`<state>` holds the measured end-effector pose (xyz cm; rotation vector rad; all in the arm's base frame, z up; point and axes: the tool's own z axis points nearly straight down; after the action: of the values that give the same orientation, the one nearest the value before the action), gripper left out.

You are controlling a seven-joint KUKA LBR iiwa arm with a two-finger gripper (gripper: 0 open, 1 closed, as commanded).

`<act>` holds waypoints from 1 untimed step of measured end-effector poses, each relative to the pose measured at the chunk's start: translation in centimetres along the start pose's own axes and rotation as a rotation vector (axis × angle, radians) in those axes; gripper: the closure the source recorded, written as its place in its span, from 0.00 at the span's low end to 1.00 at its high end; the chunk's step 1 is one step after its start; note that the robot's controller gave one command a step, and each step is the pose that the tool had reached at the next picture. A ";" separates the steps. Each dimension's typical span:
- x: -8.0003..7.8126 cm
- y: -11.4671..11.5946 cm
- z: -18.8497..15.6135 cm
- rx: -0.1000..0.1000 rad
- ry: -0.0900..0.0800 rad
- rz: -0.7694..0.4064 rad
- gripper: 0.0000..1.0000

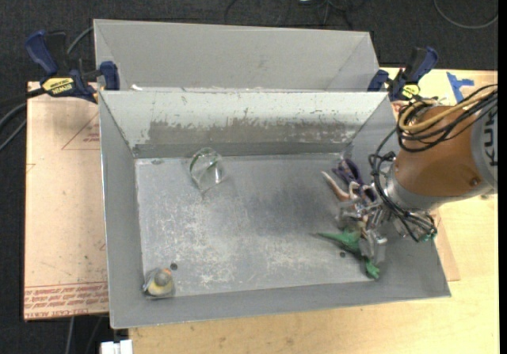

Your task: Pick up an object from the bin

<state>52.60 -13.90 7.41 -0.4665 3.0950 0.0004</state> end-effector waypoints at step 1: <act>0.0 0.0 0.0 0.000 0.000 0.000 1.00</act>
Offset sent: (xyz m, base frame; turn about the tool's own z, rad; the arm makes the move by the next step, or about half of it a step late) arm 0.0000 0.0000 0.0000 0.0000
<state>52.60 -13.90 7.41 -0.4668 3.0949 0.0001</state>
